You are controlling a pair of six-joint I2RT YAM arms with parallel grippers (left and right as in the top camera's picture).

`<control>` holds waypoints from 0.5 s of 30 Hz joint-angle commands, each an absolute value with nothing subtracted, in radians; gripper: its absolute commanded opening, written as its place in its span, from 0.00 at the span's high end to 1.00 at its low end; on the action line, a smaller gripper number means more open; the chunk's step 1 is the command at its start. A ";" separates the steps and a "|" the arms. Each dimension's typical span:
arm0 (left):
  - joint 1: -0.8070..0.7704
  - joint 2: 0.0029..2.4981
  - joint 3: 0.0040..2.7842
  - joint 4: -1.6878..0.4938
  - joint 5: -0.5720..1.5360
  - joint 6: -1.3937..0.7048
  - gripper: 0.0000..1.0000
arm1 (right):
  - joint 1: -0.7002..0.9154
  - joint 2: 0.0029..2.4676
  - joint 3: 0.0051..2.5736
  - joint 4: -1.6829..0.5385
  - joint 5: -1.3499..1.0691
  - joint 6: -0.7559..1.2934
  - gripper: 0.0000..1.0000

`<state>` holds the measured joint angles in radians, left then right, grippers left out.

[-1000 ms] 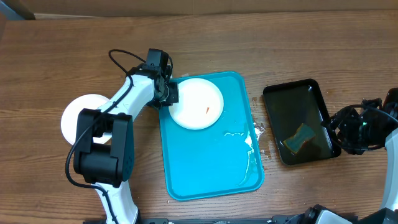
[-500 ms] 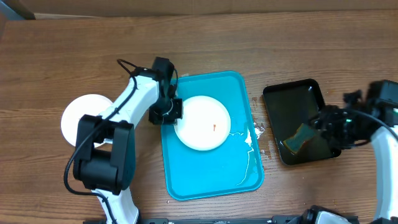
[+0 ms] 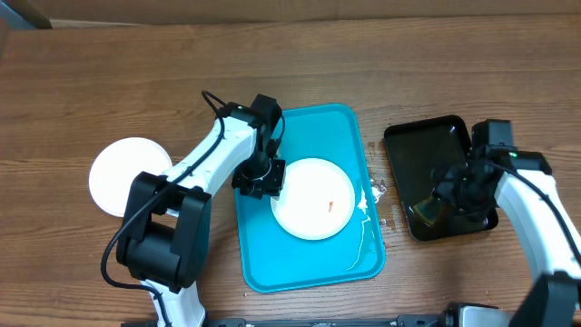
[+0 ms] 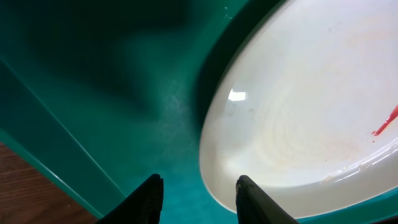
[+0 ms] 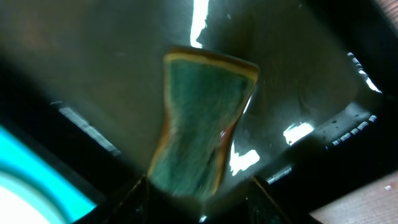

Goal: Clean dirty plates on tray and stack at the side
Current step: 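Grasp the green sponge in the black tray with the right gripper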

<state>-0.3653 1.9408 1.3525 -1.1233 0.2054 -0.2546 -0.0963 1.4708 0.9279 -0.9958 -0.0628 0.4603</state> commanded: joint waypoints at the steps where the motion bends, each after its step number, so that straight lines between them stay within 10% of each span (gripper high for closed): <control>1: -0.353 1.903 1.356 -1.120 0.199 -0.233 0.58 | -0.092 1.535 0.908 -0.949 -0.051 0.500 0.57; 11: -0.353 1.903 1.356 -1.029 0.199 -0.205 0.36 | -0.092 1.617 0.890 -0.813 -0.038 0.520 0.96; 15: -0.353 1.903 1.356 -1.012 0.199 -0.196 0.31 | -0.092 1.612 0.928 -0.801 -0.117 0.439 0.96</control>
<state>-0.3573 1.9354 1.3529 -1.0161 0.2020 -0.2245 -0.0959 1.6093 0.8978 -0.7971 -0.0704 0.4938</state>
